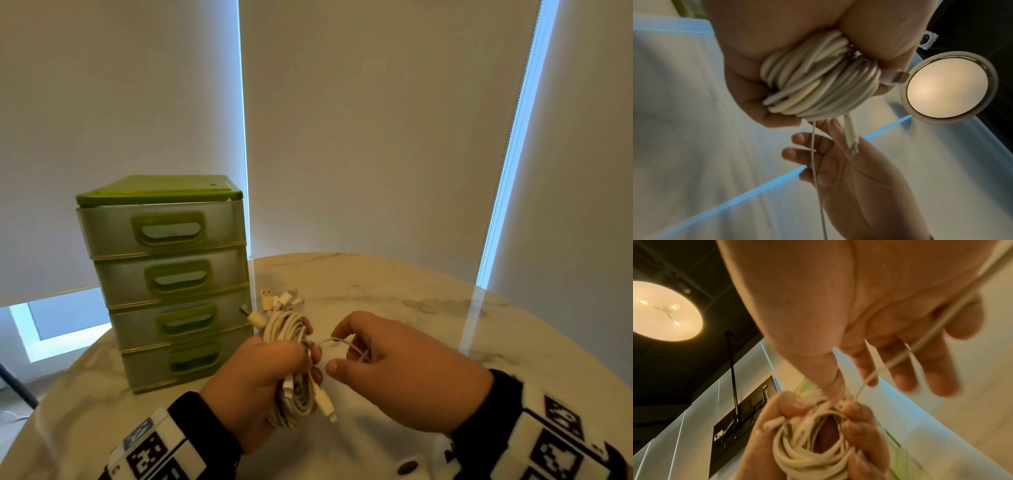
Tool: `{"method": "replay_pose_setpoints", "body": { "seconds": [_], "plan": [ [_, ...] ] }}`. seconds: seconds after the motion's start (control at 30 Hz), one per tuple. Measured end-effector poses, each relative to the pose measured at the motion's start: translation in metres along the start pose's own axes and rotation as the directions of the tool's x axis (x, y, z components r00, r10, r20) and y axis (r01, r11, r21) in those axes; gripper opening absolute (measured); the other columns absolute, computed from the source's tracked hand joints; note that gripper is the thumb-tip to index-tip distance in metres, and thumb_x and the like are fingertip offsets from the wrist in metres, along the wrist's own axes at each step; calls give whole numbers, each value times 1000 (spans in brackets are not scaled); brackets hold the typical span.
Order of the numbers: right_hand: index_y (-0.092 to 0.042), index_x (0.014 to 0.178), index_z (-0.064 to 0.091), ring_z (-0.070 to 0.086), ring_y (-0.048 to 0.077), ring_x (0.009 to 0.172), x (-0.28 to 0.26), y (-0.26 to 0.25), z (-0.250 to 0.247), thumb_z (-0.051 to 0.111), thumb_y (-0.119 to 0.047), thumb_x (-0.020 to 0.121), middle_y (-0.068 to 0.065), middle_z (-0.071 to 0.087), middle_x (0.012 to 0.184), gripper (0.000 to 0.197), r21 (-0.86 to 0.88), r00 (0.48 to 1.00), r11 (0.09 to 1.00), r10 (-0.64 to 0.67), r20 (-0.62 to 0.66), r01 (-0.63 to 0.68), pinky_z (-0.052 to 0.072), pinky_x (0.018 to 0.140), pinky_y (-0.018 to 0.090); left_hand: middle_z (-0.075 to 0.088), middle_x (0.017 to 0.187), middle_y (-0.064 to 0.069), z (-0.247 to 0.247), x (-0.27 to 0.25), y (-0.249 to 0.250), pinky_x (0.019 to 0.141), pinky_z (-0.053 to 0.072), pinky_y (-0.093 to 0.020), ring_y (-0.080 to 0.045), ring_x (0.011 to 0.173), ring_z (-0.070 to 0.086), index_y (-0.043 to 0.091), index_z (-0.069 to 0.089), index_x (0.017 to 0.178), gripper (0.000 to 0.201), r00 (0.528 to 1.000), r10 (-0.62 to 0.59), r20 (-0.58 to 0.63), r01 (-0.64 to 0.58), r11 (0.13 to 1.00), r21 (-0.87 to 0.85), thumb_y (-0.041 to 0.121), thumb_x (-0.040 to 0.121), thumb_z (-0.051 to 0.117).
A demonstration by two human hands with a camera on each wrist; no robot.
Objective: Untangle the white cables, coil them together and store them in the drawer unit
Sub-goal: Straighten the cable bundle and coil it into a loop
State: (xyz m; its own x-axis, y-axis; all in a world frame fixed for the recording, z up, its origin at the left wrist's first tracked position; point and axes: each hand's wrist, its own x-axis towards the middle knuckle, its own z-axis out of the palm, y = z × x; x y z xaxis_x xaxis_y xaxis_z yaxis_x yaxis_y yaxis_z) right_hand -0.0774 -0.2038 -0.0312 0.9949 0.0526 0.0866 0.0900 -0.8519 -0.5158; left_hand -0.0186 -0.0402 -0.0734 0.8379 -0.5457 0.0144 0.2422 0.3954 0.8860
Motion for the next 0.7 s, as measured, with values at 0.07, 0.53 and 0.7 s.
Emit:
{"method": "replay_pose_setpoints", "body": {
  "seconds": [0.07,0.53,0.7],
  "plan": [
    [-43,121,43,60,5,80,-3,-3,-3,61,-62,81,-13,62,95,47,21,1000,1000,13,13,-13,51,73,22,55,76,-20,-2,3,0,60,44,-37,-29,61,55,3,63,92,43,997,62,-40,-65,996,-61,-2,50,59],
    [-45,69,64,49,-14,68,-5,-19,18,69,-28,80,-13,52,90,21,305,976,943,-70,-204,132,38,62,9,49,72,-21,3,0,-1,59,44,-37,-29,56,52,7,73,74,28,997,70,-43,-70,997,-9,7,46,74],
    [-25,64,72,50,1,57,-7,-23,7,61,-13,89,3,56,68,30,523,975,825,-143,-170,213,40,56,14,53,68,-21,4,-3,3,53,46,-33,-29,51,53,10,75,67,10,993,111,-43,-111,994,4,15,61,69]
  ]
}}
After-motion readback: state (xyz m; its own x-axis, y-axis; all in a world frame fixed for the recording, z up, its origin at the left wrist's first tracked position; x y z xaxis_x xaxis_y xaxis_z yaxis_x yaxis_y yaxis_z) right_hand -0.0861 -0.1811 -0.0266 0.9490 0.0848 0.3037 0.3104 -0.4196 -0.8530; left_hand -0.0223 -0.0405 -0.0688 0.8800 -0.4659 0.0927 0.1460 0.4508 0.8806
